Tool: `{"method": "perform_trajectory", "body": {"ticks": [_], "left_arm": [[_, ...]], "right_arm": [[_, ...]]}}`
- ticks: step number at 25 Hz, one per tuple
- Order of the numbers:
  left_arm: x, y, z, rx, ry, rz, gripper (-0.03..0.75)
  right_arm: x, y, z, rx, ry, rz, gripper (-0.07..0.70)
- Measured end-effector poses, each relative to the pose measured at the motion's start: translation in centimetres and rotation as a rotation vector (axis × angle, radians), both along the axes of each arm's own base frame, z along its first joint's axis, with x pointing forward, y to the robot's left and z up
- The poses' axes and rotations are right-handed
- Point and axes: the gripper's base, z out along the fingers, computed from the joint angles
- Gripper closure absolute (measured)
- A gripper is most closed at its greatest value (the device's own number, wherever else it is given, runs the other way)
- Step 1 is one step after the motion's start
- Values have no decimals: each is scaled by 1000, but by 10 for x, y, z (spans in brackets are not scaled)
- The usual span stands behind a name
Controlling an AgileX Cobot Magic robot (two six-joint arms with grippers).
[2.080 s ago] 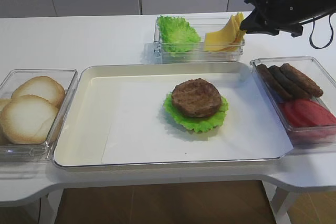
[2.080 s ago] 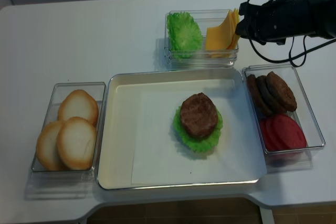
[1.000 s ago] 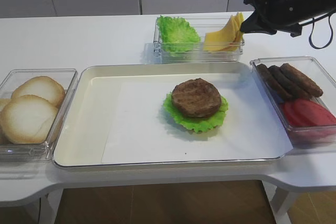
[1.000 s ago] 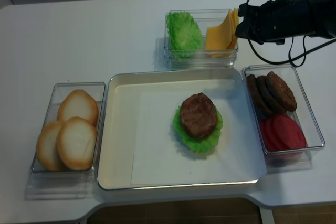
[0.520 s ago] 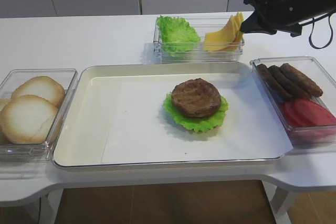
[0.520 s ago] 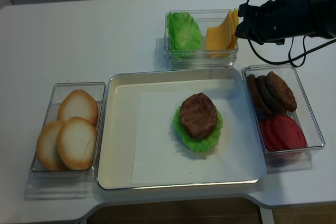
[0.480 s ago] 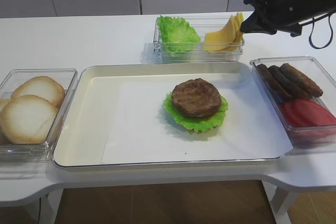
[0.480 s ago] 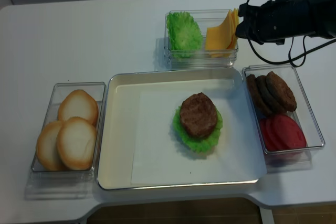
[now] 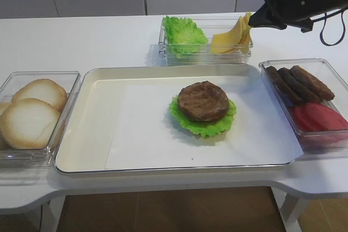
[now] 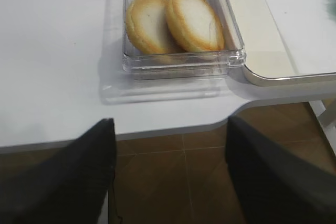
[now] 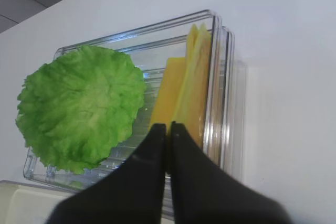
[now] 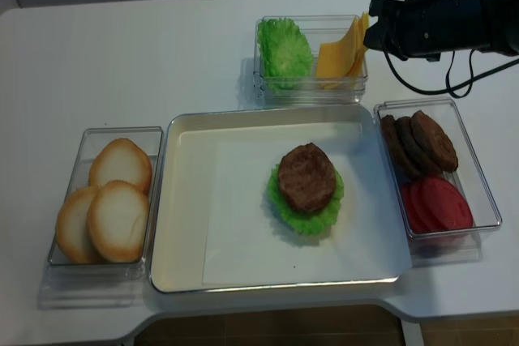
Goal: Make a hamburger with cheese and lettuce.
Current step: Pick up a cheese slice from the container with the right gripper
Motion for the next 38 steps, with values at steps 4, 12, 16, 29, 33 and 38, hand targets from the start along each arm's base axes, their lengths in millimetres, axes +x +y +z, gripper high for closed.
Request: {"method": "perform_trajectory", "body": {"ticks": [4,12,16,29,33,38], "left_arm": [[0,0,0,0,0,0,239],[0,0,0,0,0,0,238],[0,0,0,0,0,0,239],[0,0,0,0,0,0,239],[0,0,0,0,0,0,238],[0,0,0,0,0,0,239]], "right_arm": [[0,0,0,1,-2,1,625],[0,1,2,16,-9,7,626],[-2,2,7,20,-17,19,626],[-17,4,43,26,-90,54,626],[-24,6,53,42,-97,84,626],[-38,8,72,36,-100,120,626]]}}
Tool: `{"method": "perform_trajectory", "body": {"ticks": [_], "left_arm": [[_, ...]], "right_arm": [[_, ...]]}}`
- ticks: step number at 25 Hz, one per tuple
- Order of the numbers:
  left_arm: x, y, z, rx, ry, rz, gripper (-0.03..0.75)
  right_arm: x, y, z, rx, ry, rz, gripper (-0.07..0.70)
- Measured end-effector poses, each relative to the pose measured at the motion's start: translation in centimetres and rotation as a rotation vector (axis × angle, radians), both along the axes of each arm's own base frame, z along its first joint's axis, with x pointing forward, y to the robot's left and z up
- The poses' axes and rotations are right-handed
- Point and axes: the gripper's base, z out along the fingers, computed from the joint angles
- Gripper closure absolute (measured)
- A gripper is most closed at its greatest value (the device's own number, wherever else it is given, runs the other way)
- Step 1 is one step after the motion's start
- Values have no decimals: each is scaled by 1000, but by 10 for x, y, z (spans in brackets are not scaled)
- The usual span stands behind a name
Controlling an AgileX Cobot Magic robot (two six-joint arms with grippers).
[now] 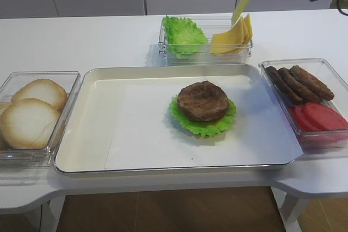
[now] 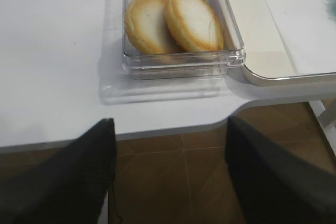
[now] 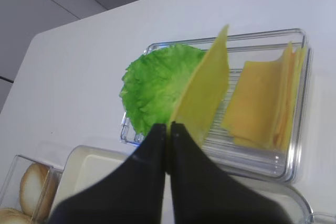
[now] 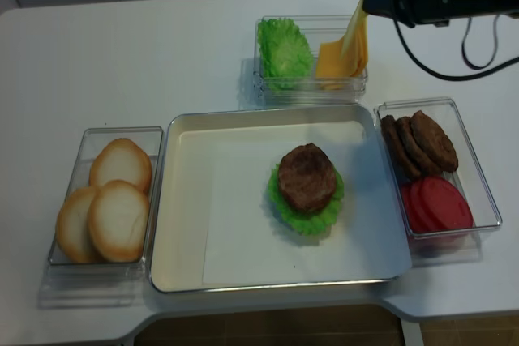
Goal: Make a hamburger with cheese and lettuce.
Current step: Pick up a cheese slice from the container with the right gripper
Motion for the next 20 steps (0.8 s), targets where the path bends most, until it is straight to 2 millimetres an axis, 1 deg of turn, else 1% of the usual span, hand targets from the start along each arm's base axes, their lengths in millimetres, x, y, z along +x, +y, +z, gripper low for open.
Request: {"method": "perform_trajectory", "body": {"ticks": [5,8,14,18,20], "left_arm": [[0,0,0,0,0,0,239],[0,0,0,0,0,0,239],[0,0,0,0,0,0,239],[0,0,0,0,0,0,239],[0,0,0,0,0,0,239]], "right_arm": [[-22,2,26,-14,-16,50,626],[-38,2,42,-23,-4,67,626],[-78,-1,74,-104,2,93,626],[-103,-2,97,-107,-34,84,626],[-112,-2,104,-104,-42,92,626]]}}
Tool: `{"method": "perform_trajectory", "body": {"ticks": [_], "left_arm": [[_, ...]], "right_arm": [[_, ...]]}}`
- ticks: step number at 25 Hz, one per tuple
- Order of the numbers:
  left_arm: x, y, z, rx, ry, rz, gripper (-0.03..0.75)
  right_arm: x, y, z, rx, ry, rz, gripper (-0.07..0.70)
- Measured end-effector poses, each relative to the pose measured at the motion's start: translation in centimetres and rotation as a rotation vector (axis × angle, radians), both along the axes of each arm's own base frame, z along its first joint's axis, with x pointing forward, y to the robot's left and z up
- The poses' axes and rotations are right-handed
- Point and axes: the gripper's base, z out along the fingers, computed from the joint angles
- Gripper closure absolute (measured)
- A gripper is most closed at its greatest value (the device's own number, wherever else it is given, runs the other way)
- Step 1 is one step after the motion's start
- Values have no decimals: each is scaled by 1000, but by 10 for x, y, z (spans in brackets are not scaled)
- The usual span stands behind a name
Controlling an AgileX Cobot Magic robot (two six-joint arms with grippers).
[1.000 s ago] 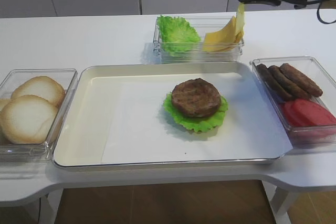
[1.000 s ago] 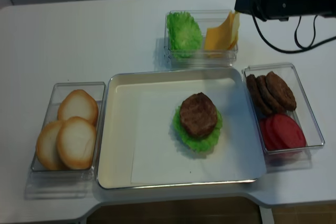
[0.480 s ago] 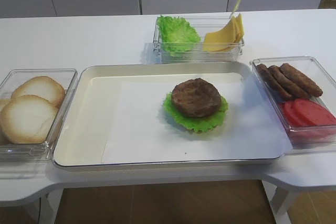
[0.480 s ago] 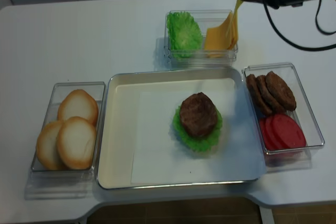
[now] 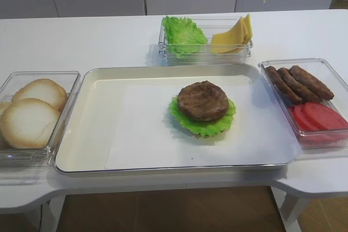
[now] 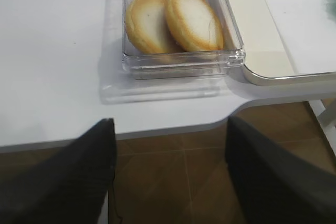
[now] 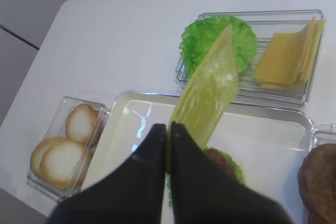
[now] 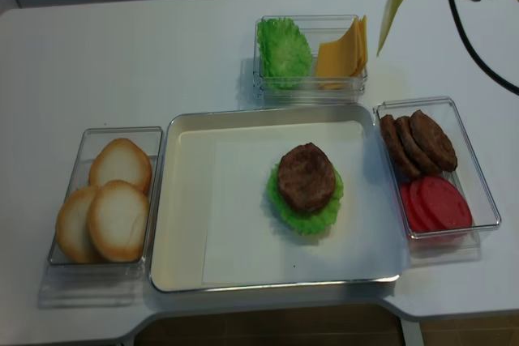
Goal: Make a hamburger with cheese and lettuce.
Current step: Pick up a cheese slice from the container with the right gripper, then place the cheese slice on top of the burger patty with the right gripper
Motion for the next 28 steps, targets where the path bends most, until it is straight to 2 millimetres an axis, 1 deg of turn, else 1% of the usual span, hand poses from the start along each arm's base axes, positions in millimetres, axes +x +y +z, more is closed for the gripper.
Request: {"method": "perform_trajectory", "body": {"ticks": [4,5,8,10,12,16,21,25,28], "left_arm": [[0,0,0,0,0,0,239],[0,0,0,0,0,0,239],[0,0,0,0,0,0,239],[0,0,0,0,0,0,239],[0,0,0,0,0,0,239],[0,0,0,0,0,0,239],[0,0,0,0,0,0,239],[0,0,0,0,0,0,239],[0,0,0,0,0,0,239]], "right_arm": [[-17,1,10,8,-4,16,626],[-22,3,10,11,-1,20,626],[-40,8,1,11,25,44,626],[-52,11,-9,9,58,62,626],[-64,12,-15,28,73,71,626],[-80,15,-22,92,89,97,626],[-90,20,-33,165,109,144,627],[-91,23,-47,218,125,167,627],[-87,25,-55,258,114,173,627]]}}
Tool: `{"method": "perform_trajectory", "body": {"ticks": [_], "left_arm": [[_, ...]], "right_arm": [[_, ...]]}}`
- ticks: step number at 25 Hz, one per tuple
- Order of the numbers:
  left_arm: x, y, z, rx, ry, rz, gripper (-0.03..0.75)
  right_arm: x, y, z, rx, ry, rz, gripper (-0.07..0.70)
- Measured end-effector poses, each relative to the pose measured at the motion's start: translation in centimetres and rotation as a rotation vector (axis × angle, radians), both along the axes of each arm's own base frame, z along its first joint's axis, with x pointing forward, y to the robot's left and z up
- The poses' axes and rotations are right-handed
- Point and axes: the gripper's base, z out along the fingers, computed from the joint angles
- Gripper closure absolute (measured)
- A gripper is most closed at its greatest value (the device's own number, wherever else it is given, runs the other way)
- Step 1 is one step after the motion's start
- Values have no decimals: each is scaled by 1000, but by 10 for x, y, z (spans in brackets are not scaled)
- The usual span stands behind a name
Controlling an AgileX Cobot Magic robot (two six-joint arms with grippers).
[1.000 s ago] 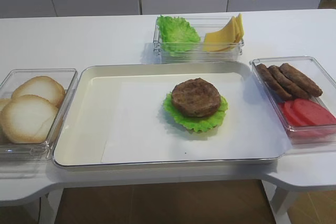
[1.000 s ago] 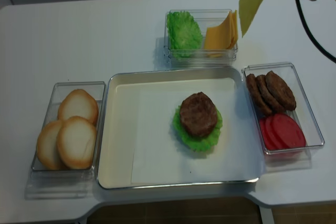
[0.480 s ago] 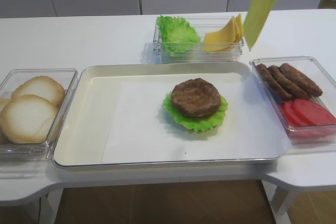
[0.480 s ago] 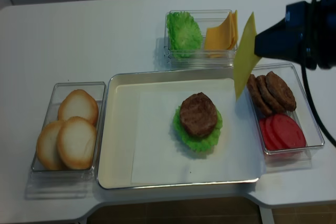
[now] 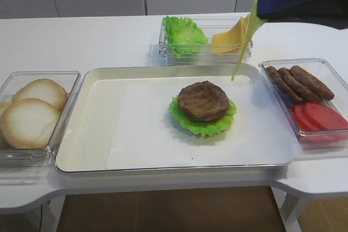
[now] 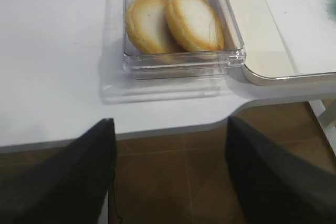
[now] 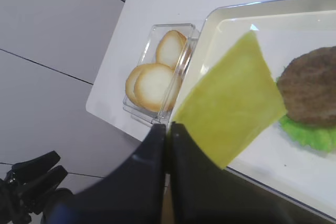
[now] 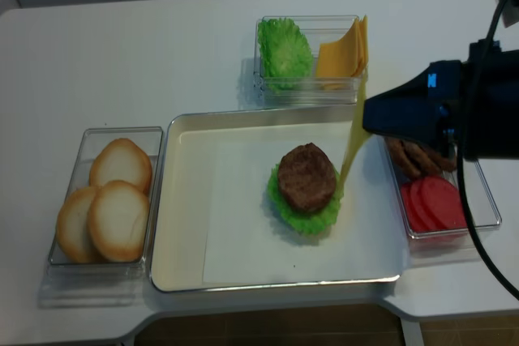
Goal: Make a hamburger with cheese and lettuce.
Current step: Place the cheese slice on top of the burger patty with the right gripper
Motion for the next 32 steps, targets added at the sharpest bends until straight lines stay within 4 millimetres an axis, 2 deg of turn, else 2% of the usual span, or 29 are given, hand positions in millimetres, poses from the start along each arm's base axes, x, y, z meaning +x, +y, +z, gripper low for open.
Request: {"method": "perform_trajectory", "body": {"ticks": [7,17,28,32], "left_arm": [[0,0,0,0,0,0,239],[0,0,0,0,0,0,239],[0,0,0,0,0,0,239],[0,0,0,0,0,0,239]], "right_arm": [[29,6,-18,81,31,21,627],[70,13,-62,129,123,75,627],[92,20,-92,220,179,104,627],[94,36,-97,212,177,149,627]]}}
